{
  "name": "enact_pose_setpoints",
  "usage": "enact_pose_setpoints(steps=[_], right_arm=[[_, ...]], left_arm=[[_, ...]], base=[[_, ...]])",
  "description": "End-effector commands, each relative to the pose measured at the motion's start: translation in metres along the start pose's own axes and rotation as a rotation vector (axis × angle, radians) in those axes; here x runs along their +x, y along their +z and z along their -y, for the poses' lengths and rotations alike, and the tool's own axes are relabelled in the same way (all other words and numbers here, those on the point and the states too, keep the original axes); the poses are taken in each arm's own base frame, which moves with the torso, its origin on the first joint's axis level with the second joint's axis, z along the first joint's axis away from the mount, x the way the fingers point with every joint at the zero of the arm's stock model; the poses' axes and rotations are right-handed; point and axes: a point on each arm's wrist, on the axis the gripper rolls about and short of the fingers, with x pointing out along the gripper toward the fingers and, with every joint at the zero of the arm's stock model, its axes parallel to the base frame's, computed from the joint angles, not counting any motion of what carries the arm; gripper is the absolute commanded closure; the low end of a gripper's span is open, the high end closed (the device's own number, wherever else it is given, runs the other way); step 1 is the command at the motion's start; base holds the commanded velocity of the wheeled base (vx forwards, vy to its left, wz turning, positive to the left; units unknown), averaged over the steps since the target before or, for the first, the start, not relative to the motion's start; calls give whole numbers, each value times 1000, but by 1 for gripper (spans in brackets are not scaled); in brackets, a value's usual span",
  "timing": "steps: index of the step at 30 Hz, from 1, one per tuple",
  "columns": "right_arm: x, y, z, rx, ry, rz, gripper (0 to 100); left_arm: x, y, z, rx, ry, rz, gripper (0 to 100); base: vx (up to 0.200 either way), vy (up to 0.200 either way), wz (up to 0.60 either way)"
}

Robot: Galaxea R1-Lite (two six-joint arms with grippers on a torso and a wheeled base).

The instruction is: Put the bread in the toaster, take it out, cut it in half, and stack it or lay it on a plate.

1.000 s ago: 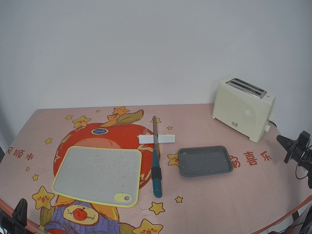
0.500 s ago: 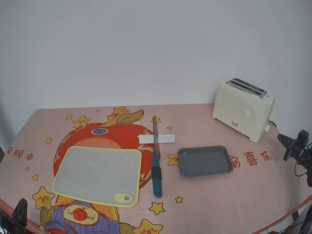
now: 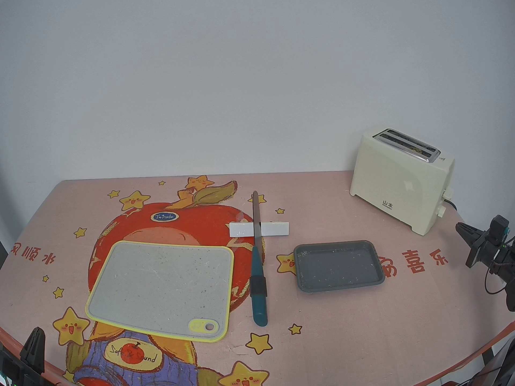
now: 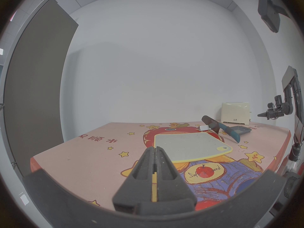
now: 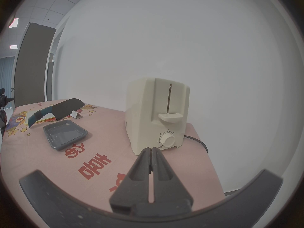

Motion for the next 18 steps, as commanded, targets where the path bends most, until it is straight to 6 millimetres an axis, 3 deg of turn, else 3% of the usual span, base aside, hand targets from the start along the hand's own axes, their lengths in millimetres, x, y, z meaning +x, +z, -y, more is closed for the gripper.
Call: enact_pose_setpoints(steps=[1, 18], right_arm=[[0, 2, -2, -7, 8, 7, 100], [-4, 2, -11, -9, 29, 7, 100]], left_arm=[[1, -5, 0, 0, 1, -10, 100], [1, -5, 0, 0, 1, -10, 100]], base=[[0, 0, 0], [0, 0, 0]])
